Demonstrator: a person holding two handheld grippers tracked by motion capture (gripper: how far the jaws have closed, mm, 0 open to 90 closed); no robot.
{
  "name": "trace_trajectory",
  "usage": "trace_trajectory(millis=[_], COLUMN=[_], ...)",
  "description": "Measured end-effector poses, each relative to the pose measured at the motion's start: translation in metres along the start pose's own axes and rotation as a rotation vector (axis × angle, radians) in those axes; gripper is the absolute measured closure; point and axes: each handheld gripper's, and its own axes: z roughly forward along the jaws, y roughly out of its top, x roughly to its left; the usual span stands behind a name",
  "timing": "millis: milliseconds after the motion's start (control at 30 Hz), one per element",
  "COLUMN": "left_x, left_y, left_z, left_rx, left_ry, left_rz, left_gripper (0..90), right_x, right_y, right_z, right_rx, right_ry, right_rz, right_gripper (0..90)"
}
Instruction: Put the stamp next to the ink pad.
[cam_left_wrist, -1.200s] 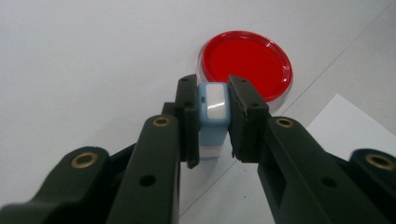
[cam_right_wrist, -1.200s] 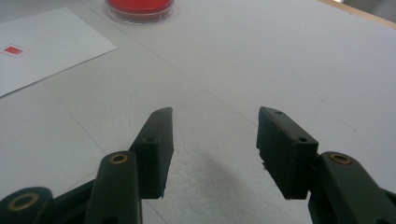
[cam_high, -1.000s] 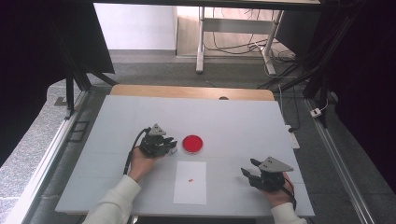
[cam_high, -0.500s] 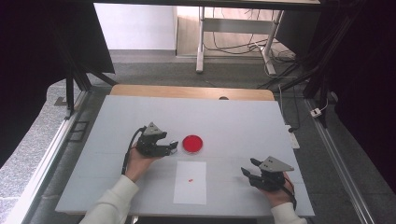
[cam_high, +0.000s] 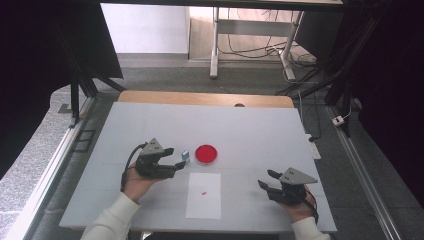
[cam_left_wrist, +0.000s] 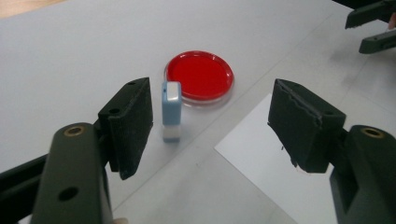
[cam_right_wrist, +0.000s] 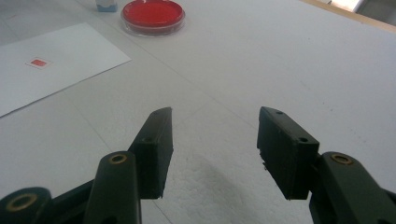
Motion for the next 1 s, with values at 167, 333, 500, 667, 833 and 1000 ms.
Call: trace_trajectory(millis=[167, 333, 500, 667, 833, 1000], left_x=[0.001, 0.004, 0.007, 0.009, 0.010, 0.010], left_y=[-0.016, -0.036, -0.052, -0.064, -0.070, -0.070], left_z=[-0.019, -0.037, -0.050, -0.055, -0.057, -0.056], left_rx=[-0.014, -0.016, -0.012, 0.012, 0.024, 0.027], left_ry=[-0.015, -0.010, -0.007, 0.014, 0.012, 0.012], left_rz=[-0.012, -0.010, -0.013, -0.001, 0.002, 0.002], left_gripper=[30.9, 31.1, 31.1, 31.3, 31.4, 31.3], right_x=[-0.001, -0.003, -0.005, -0.008, -0.012, -0.009], right_y=[-0.002, -0.005, -0.007, -0.010, -0.012, -0.012], right_z=[-0.004, -0.009, -0.010, -0.012, -0.013, -0.011], right_rx=[-0.002, 0.003, 0.012, 0.013, 0.015, 0.014], right_ry=[0.001, -0.017, -0.031, -0.040, -0.049, -0.039], right_rz=[-0.009, -0.006, -0.008, -0.006, -0.007, -0.026], right_gripper=[45.1, 45.1, 45.0, 45.0, 45.0, 45.0])
